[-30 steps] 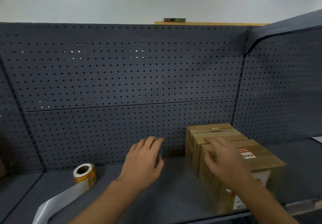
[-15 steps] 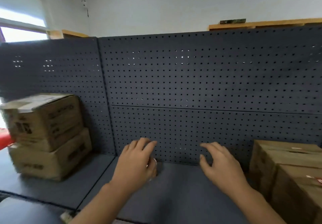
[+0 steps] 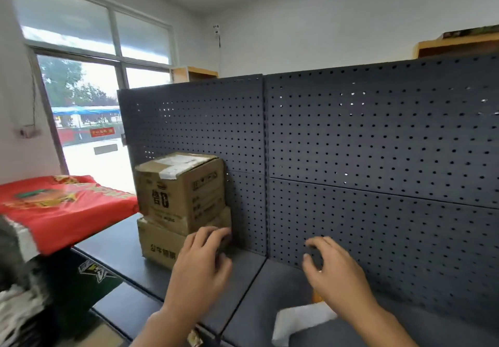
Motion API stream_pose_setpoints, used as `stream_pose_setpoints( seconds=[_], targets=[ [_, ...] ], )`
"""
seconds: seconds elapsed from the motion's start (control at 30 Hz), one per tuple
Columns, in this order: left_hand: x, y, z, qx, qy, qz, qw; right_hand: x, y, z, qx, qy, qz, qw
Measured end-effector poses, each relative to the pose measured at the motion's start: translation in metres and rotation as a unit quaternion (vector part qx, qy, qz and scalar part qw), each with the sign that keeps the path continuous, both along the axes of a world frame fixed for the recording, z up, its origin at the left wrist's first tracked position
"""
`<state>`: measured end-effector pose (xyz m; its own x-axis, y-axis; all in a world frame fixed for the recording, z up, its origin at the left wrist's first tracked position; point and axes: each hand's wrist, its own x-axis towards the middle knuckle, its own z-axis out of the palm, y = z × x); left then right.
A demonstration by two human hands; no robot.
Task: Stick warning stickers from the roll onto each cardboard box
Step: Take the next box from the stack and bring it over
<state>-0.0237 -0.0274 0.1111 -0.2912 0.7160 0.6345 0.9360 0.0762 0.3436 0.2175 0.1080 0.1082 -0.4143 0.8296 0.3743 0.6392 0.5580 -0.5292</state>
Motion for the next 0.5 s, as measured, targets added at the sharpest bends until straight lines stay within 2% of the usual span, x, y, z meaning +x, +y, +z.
stream_pose_setpoints(
  seconds=[0.17,0.3,0.5],
  targets=[
    [-0.082,-0.02,0.013,0.064,-0.187,0.081,0.977,-0.104,-0.004,0.008,-0.146,0.134,0.047,0.979],
    [-0.138,-0.031,0.026,0.077,-0.224,0.114,0.965,-0.173,-0.011,0.024,-0.204,0.207,0.069,0.954],
    [-0.218,-0.02,0.048,0.093,-0.221,0.122,0.963,-0.242,0.009,0.044,-0.243,0.274,0.052,0.929]
  ],
)
